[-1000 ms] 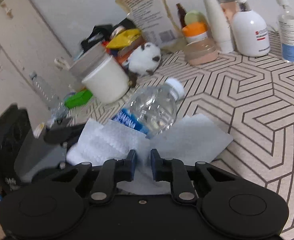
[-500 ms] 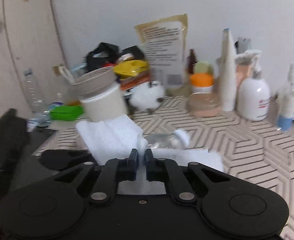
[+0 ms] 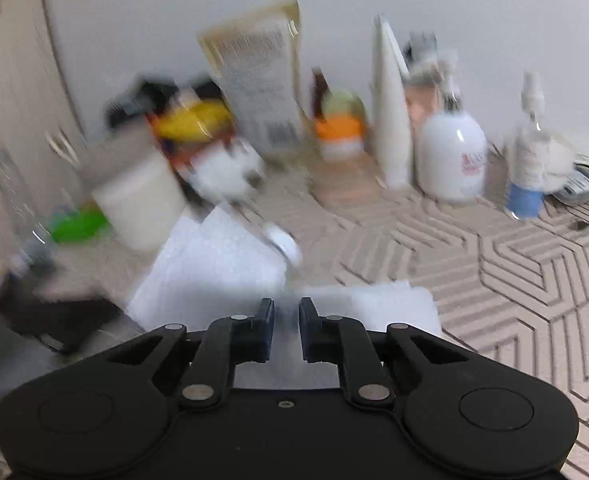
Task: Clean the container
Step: 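Wipe across the bottle body again with the right gripper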
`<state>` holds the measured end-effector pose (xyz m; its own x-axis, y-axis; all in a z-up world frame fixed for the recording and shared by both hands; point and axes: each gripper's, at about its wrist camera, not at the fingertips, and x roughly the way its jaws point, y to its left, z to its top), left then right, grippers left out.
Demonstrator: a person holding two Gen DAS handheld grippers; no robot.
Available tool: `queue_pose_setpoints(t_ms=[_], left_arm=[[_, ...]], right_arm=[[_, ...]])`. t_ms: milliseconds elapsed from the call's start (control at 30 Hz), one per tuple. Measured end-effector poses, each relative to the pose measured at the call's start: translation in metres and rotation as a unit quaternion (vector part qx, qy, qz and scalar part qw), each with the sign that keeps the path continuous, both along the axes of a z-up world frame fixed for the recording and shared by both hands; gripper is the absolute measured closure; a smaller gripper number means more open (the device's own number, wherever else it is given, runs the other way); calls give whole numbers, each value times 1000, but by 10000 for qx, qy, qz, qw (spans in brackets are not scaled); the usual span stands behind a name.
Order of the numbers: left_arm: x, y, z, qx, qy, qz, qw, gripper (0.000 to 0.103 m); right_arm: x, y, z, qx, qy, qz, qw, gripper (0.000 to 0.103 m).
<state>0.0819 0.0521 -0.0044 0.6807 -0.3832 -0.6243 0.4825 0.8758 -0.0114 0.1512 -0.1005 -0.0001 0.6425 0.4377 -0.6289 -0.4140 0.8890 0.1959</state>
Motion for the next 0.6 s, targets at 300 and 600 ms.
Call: queue_pose_setpoints(t_ms=[300, 600], left_arm=[[-1, 0, 0, -11, -10, 14, 10000, 27], [1, 1, 0, -40, 38, 73, 10000, 23]], right_arm=[[-20, 15, -1, -52, 88, 461, 9989, 93], [-34, 5, 16, 444, 36, 672, 9967, 94]])
